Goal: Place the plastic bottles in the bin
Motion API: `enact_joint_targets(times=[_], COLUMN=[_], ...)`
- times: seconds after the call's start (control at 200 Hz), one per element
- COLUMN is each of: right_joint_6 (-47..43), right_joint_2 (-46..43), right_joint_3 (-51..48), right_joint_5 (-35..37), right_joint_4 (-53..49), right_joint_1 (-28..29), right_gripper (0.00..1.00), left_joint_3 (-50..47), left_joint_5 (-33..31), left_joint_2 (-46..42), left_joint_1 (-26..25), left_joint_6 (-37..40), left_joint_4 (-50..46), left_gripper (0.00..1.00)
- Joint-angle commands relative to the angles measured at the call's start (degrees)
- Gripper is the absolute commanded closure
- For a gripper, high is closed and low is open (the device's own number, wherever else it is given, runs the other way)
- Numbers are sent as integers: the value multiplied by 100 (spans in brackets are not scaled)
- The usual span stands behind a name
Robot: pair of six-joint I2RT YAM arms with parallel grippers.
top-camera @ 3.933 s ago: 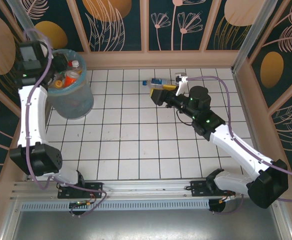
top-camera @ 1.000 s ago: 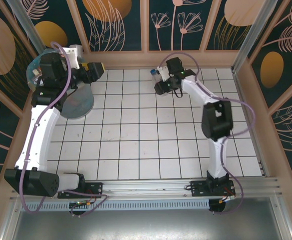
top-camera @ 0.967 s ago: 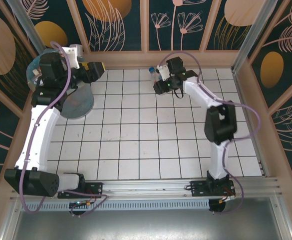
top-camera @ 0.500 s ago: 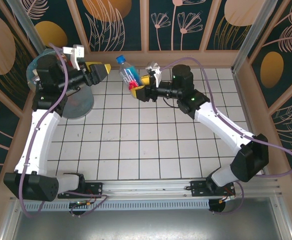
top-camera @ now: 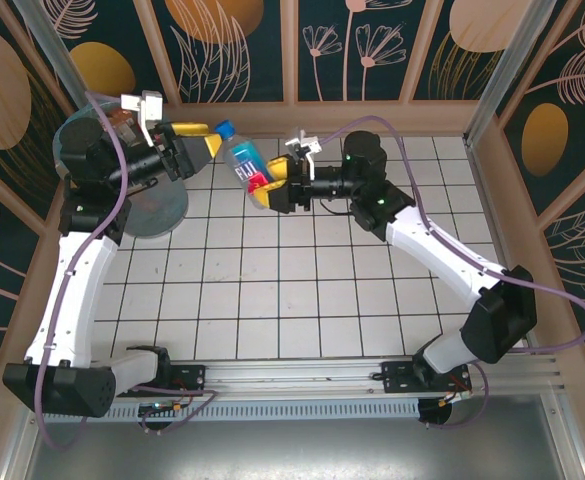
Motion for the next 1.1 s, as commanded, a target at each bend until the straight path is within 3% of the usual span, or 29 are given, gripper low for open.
enact_joint_targets(times=[0.0,0.125,0.3,0.505,0.611,0.716,0.801,1.091], right_joint_6=[112,-11,-245,-279,-265,-266,-364,-594], right_joint_2=[126,297,447,472,379,199,50,-678], right_joint_3=[176,370,570,579,529,389,283,-182], right_joint_5=[-382,-403,-245,-69,337,1146,1717,2992], right_joint_4=[251,-124,-542,-557,-544,-492,-536,-1247], right_joint_1=[85,152,304,331,340,340,344,380], right_gripper=[47,47,46,44,32,14,6,1], left_joint_3=[-89,-158,-195,-152,-38,139,342,1037], left_joint_5=[88,144,252,147,-216,-894,-1455,-4022], left_joint_2=[-29,-39,-81,-95,-129,-184,-184,-369], left_joint_1=[-46,-87,-100,-100,-99,-100,-93,-100], left_joint_6=[-72,-114,75,96,113,165,236,464], left_joint_4=[203,296,166,150,103,-10,-131,-950], left_gripper=[26,38,47,84,100,100,100,100])
